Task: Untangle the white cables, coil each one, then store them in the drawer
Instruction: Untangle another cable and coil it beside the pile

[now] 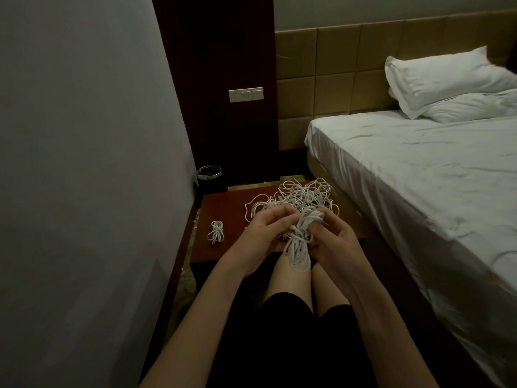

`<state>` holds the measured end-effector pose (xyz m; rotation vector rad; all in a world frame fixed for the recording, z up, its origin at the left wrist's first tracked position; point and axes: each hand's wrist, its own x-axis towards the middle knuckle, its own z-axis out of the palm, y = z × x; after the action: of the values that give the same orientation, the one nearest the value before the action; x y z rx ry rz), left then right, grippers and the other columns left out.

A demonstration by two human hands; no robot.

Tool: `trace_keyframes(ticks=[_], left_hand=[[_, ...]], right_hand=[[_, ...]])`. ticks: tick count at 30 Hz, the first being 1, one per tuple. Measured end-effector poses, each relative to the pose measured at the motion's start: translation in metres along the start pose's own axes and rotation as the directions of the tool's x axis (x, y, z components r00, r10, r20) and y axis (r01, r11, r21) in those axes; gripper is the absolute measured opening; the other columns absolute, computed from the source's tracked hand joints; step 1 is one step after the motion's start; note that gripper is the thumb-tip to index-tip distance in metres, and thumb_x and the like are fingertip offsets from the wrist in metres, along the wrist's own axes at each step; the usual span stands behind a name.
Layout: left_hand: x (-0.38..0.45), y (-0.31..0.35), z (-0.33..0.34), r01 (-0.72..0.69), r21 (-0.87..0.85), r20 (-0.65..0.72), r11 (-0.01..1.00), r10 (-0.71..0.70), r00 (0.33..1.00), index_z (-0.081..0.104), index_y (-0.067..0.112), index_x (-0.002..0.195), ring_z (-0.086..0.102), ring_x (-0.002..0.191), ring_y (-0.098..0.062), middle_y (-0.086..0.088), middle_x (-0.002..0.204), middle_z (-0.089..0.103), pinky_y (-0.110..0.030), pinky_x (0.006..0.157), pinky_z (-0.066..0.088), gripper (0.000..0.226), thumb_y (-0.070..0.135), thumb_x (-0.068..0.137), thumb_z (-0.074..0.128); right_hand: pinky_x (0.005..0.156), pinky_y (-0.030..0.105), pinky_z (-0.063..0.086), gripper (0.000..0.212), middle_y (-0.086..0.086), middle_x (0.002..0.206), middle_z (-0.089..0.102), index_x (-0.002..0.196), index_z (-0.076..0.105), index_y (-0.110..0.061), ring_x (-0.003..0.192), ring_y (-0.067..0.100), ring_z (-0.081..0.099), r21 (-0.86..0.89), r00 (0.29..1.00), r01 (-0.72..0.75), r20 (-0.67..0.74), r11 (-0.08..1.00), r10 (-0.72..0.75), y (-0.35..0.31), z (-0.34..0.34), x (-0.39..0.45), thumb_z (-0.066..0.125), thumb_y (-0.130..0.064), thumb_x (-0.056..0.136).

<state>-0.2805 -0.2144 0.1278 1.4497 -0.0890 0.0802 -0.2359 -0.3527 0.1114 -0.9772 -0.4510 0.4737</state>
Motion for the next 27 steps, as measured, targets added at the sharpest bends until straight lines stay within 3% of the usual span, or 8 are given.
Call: trace_keyframes(ticks=[6,9,11,13,16,21,23,27], left_hand=[[0.001,-0.019,0.008,0.038,-0.467,-0.063,0.883,-0.076,0.995,0.065,0.004,0.102,0.064,0.068,-0.012,-0.006,0.083,0.068,-0.022,0.064,0.053,0.026,0.017,0.083,0.055],[0.002,-0.024,0.008,0.045,-0.547,-0.076,0.836,-0.103,0.992,0.069,0.002,0.097,0.064,0.067,-0.015,-0.01,0.085,0.068,-0.026,0.065,0.054,0.026,0.019,0.084,0.054],[0.003,-0.027,0.008,0.061,-0.59,-0.075,0.805,-0.129,0.989,0.07,0.001,0.093,0.063,0.063,-0.015,-0.011,0.082,0.066,-0.026,0.061,0.054,0.027,0.02,0.082,0.054],[0.003,-0.029,0.005,0.054,-0.564,-0.109,0.824,-0.139,0.984,0.066,0.001,0.098,0.062,0.064,-0.015,-0.011,0.082,0.065,-0.025,0.06,0.054,0.029,0.022,0.083,0.054],[-0.002,-0.028,-0.009,0.026,-0.414,-0.153,0.91,-0.098,0.983,0.062,0.006,0.107,0.061,0.082,-0.019,-0.011,0.097,0.064,-0.032,0.075,0.053,0.035,0.031,0.084,0.059],[-0.013,-0.022,-0.03,0.026,0.001,-0.187,1.0,-0.025,0.982,0.062,0.014,0.115,0.069,0.101,-0.021,-0.004,0.112,0.069,-0.029,0.079,0.056,0.04,0.012,0.076,0.071],[-0.012,-0.026,-0.033,-0.001,0.007,-0.274,1.0,0.003,0.962,0.065,0.012,0.111,0.069,0.101,-0.02,-0.005,0.111,0.071,-0.028,0.078,0.056,0.033,0.008,0.078,0.07],[-0.007,-0.04,-0.047,-0.047,-0.064,-0.472,0.997,0.011,0.881,0.067,0.013,0.107,0.07,0.098,-0.02,-0.008,0.107,0.072,-0.03,0.078,0.056,0.023,0.005,0.085,0.067]], right_hand=[[0.066,0.024,0.051,0.02,0.001,0.079,0.063,0.092,0.06,-0.008,0.067,0.01,0.059,-0.022,1.0,-0.009,0.025,1.0,0.009,0.005,0.001,0.002,0.061,-0.016,0.074],[0.058,0.019,0.044,0.02,0.002,0.077,0.057,0.093,0.059,-0.007,0.06,0.007,0.05,0.006,0.999,-0.027,0.042,1.0,0.026,0.006,-0.002,0.003,0.061,-0.014,0.075],[0.063,0.021,0.047,0.024,0.006,0.082,0.059,0.1,0.06,-0.004,0.067,0.013,0.053,-0.005,0.996,-0.029,0.081,1.0,0.029,0.008,-0.004,0.004,0.064,-0.014,0.078],[0.072,0.029,0.049,0.028,0.011,0.089,0.06,0.105,0.061,-0.002,0.079,0.023,0.055,-0.021,0.997,-0.044,0.069,0.999,0.045,0.011,-0.006,0.004,0.067,-0.014,0.08],[0.077,0.033,0.05,0.035,0.011,0.096,0.066,0.11,0.057,-0.001,0.086,0.026,0.061,-0.064,0.995,-0.059,-0.086,0.996,0.054,0.012,-0.009,0.008,0.068,-0.009,0.078],[0.06,0.019,0.052,0.023,0.005,0.09,0.07,0.099,0.055,-0.006,0.074,0.009,0.069,-0.258,0.972,-0.002,-0.226,0.966,-0.059,0.022,-0.007,0.017,0.072,-0.01,0.083],[0.061,0.017,0.053,0.02,0.003,0.091,0.07,0.1,0.061,-0.004,0.078,0.008,0.07,-0.296,0.969,0.041,-0.222,0.954,-0.11,0.03,-0.002,0.021,0.071,-0.01,0.084],[0.079,0.024,0.056,0.018,0.002,0.098,0.071,0.096,0.067,-0.016,0.094,0.013,0.068,-0.437,0.969,0.069,-0.183,0.897,-0.164,0.053,0.005,0.033,0.074,-0.01,0.081]])
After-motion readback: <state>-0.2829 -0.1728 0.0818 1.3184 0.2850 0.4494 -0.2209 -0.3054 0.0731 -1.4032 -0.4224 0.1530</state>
